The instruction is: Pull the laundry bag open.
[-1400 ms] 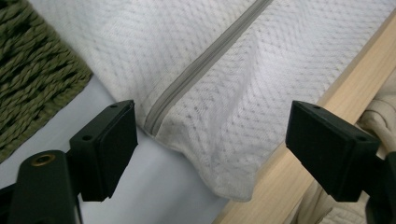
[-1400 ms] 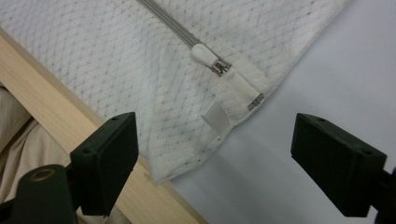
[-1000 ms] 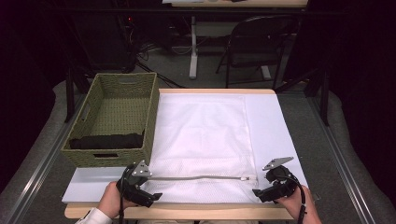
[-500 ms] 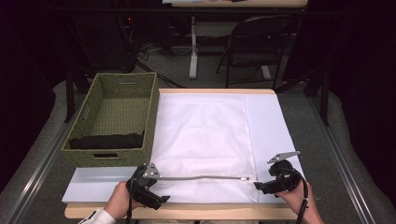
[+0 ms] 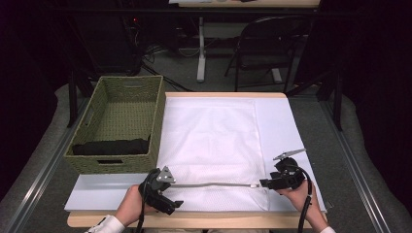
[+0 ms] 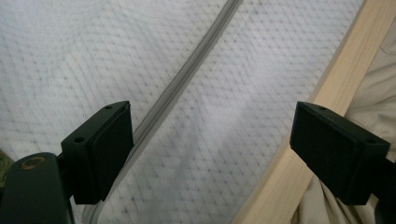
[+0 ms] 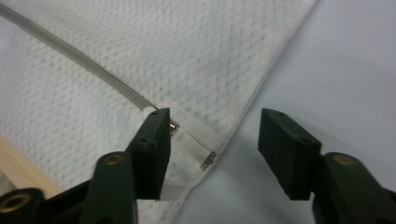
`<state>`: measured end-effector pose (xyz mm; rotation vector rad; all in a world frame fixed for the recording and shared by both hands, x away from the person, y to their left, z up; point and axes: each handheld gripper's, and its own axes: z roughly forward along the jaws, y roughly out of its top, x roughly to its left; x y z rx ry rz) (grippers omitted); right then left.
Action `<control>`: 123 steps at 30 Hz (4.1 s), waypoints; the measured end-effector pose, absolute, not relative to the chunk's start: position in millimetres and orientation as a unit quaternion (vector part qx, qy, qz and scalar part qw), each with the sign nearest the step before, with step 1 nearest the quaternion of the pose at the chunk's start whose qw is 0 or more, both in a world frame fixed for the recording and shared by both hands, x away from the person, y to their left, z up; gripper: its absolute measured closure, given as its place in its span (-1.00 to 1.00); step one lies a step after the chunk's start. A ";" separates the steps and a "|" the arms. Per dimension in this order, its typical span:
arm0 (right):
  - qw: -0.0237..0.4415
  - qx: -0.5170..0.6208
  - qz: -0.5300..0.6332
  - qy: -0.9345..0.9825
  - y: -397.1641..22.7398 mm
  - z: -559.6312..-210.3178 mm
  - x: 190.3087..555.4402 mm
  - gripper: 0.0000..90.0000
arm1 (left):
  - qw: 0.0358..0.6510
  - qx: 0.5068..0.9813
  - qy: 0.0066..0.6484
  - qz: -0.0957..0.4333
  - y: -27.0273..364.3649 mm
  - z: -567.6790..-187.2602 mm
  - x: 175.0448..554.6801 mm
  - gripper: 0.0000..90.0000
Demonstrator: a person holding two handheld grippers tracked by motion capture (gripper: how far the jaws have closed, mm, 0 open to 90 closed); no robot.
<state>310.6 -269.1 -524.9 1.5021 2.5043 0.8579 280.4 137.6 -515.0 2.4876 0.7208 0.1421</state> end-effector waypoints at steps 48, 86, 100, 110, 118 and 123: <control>0.050 0.468 0.261 0.843 -252.4 -524.1 302.8 0.86 | 0.280 0.946 0.161 0.011 10.7 -513.5 299.6 -0.66; 0.088 0.401 0.288 0.865 -243.2 -509.7 288.4 0.87 | 0.303 0.946 0.118 -0.001 -60.8 -534.3 317.9 0.25; 0.092 0.396 0.290 0.866 -239.2 -509.3 288.0 0.87 | 0.303 0.946 0.117 -0.007 -68.9 -538.8 322.5 0.59; 0.090 0.401 0.283 0.867 -240.0 -509.8 286.6 0.87 | 0.335 0.933 0.130 -0.006 -67.5 -545.5 319.6 0.91; 0.082 0.405 0.286 0.865 -240.7 -512.7 286.8 0.78 | 0.358 0.923 0.141 -0.020 -64.2 -550.5 318.7 0.92; 0.073 0.410 0.285 0.863 -239.8 -516.4 287.9 0.55 | 0.357 0.925 0.135 -0.008 -62.5 -548.7 316.2 0.92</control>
